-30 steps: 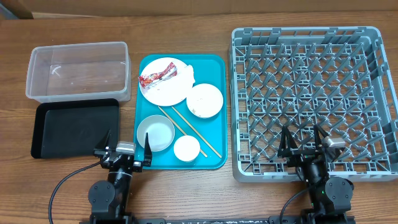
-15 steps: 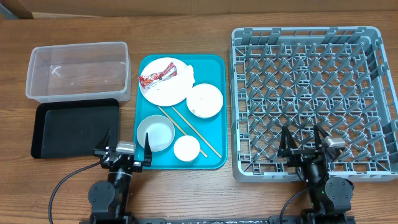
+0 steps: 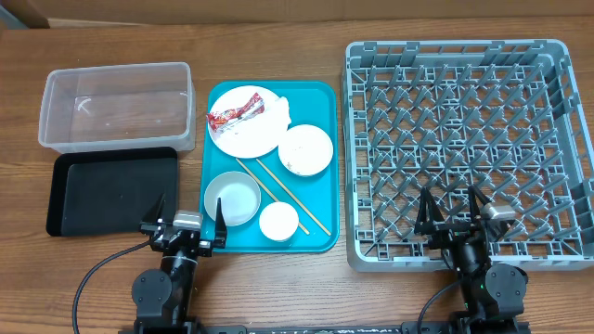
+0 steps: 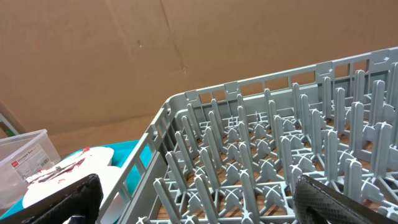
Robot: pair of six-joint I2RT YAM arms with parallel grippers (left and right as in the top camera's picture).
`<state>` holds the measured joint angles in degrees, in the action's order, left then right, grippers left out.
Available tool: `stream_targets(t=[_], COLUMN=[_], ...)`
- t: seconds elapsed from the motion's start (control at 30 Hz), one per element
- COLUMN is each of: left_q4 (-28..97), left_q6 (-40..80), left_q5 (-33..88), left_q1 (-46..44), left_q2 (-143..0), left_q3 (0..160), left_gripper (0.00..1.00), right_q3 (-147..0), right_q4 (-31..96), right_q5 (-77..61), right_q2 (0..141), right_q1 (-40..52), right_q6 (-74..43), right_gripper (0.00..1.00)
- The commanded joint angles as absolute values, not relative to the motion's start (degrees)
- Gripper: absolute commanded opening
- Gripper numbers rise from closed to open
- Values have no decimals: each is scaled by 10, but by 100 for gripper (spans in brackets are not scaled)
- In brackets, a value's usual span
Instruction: Sort waste into correct bins and load items into the dishwasher
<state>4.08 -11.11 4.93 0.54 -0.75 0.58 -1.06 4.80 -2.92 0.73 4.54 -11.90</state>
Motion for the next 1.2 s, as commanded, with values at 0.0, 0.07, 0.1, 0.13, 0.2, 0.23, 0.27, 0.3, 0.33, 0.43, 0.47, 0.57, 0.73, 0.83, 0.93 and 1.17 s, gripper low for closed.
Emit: stream_targets(t=[0.0, 0.07, 0.1, 0.13, 0.2, 0.23, 0.27, 0.3, 0.33, 0.43, 0.47, 0.57, 0.73, 0.83, 0.93, 1.17], left_q4=[40, 40, 40, 40, 40, 40, 40, 40, 40, 40, 40, 40, 40, 40, 40, 38], left_q6=[-112, -112, -112, -112, -112, -112, -112, -112, -112, -120, -119, -117, -116, -116, -116, -115], left_q5=[55, 55, 55, 55, 55, 55, 55, 55, 55, 54, 54, 56, 57, 57, 58, 62], left_q1=[11, 11, 11, 11, 11, 11, 11, 11, 11, 11, 11, 11, 11, 11, 11, 11], left_q2=[-3, -3, -3, -3, -3, -3, -3, -3, -3, -3, -3, -3, -3, -3, -3, -3], left_q3=[3, 3, 3, 3, 3, 3, 3, 3, 3, 3, 3, 3, 3, 3, 3, 3], left_gripper=[100, 100, 100, 100, 100, 100, 100, 100, 100, 100, 100, 100, 100, 100, 100, 100], right_q3=[-4, -4, -4, -4, -4, -4, -4, -4, -4, -4, -4, -4, -4, -4, -4, -4], right_q4=[46, 46, 46, 46, 46, 46, 46, 46, 46, 46, 46, 46, 46, 46, 46, 46], right_q5=[-25, -25, -25, -25, -25, -25, -25, -25, -25, -25, -25, -25, -25, -25, -25, -27], right_q2=[2, 2, 2, 2, 2, 2, 2, 2, 2, 2, 2, 2, 2, 2, 2, 2], right_q1=[44, 44, 44, 44, 44, 44, 44, 44, 44, 44, 44, 44, 44, 44, 44, 44], right_q6=[-115, -115, -115, -115, -115, -115, -115, -115, -115, -115, -115, -115, -115, -115, -115, -116], right_gripper=[100, 100, 100, 100, 100, 100, 100, 100, 100, 100, 100, 100, 100, 100, 100, 100])
